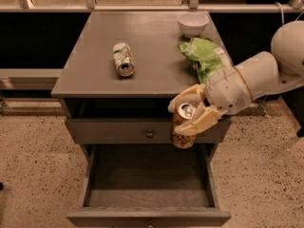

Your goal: Place orange can into middle drawer

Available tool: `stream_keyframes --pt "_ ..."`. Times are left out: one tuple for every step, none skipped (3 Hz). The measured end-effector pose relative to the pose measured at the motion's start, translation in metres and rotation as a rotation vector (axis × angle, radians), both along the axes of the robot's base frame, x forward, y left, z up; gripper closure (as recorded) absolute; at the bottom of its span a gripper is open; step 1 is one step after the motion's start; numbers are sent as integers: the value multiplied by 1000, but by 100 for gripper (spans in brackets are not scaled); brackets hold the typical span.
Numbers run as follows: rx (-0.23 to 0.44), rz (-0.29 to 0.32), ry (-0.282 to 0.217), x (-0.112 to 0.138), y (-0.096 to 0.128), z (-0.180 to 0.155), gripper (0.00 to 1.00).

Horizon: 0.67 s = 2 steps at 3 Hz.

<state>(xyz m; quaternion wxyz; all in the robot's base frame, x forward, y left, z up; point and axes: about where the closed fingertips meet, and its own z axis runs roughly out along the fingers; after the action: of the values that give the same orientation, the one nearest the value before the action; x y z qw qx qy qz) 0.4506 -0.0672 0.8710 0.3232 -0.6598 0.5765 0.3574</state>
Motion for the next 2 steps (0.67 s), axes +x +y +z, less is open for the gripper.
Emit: stream_keyframes --pt "2 -1 14 1 0 -11 100" --pt "74 -9 40 -4 -1 -61 100"
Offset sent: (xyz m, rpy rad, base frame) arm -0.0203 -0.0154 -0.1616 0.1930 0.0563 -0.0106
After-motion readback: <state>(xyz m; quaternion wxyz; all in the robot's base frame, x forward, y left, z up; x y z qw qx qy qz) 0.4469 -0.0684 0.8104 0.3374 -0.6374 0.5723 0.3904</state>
